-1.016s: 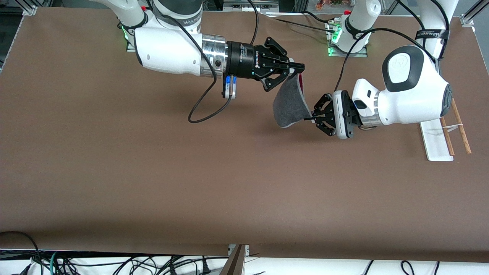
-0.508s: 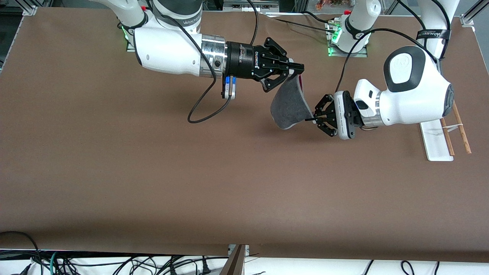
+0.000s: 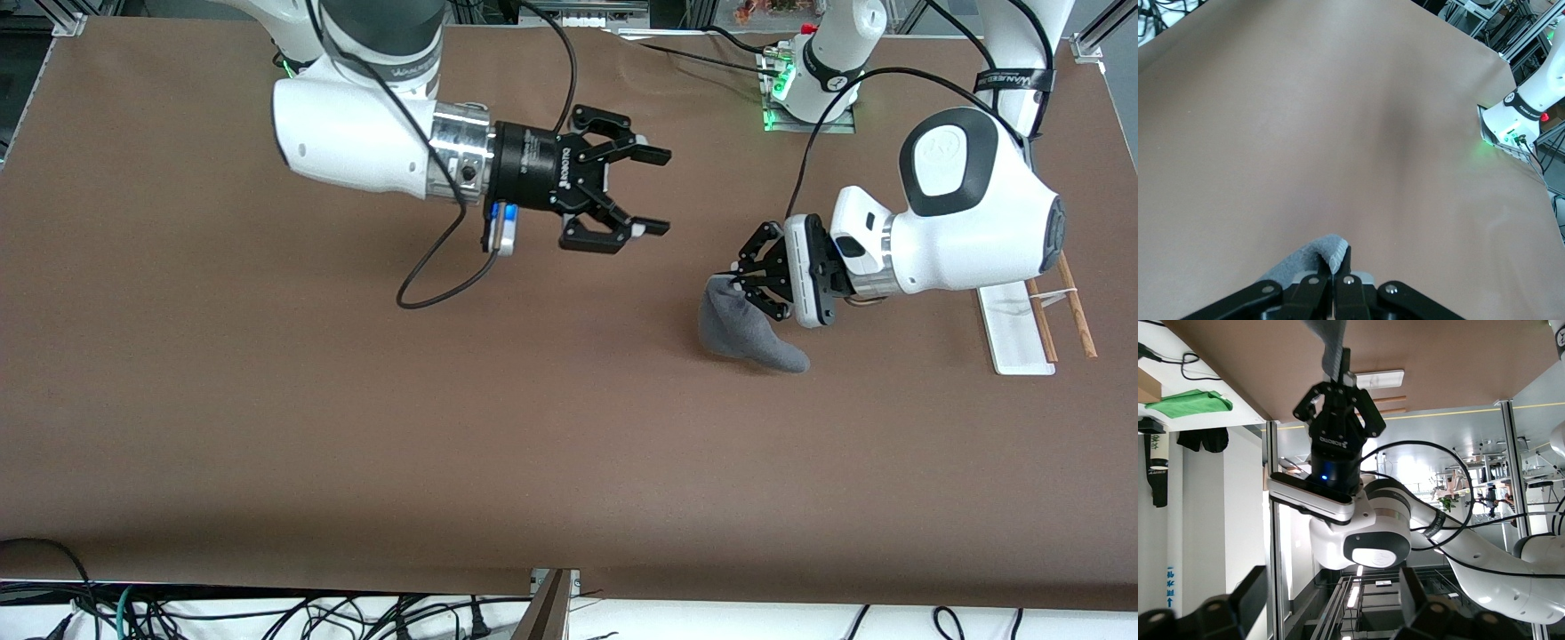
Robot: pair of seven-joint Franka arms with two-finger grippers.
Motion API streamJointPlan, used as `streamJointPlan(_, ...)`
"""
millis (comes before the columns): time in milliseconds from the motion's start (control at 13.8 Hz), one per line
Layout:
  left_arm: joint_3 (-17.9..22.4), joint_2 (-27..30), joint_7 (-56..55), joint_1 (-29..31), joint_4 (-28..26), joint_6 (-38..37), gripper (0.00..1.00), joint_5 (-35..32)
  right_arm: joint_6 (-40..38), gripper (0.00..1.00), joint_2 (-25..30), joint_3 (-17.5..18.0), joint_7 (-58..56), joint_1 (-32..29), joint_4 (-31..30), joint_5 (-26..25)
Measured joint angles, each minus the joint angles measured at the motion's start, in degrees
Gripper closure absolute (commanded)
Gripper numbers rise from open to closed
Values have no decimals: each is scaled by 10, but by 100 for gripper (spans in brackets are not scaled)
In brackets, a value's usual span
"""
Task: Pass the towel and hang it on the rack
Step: 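Open the right gripper while the left gripper pulls the towel away, then drape the towel over the rack with the left gripper while the right retracts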
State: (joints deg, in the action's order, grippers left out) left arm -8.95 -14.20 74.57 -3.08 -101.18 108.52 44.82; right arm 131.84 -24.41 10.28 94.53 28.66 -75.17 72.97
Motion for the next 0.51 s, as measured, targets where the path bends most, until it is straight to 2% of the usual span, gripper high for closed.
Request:
streamJointPlan(218,3,0,1,47,3,-21,100,-41,-61,1,0,-1,-15,-44,2,-77)
streamJointPlan(363,4,0,7,94,4,-45,100,-75,-125,1,0,-2,-50,-71,3,-128)
streamJointPlan(508,6,-1,13,140,22,-86,100,-130,-203,1,4,-19,-86,-85,8,-177)
